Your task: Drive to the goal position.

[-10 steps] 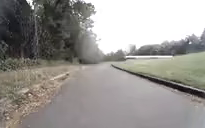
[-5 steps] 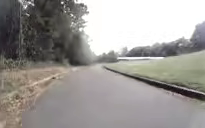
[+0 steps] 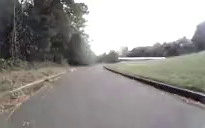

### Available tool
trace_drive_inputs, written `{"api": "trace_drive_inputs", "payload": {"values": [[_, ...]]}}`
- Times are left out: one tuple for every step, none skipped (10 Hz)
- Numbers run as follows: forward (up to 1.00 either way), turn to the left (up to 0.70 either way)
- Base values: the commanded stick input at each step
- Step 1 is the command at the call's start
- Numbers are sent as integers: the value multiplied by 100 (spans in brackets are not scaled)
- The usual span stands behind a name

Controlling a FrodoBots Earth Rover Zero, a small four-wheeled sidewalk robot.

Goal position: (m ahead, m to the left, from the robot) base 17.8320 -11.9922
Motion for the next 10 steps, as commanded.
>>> {"api": "trace_drive_inputs", "payload": {"values": [[100,-3],[100,-9],[100,-10],[100,0],[100,0],[100,0],[100,0],[100,0],[100,7],[100,15]]}}
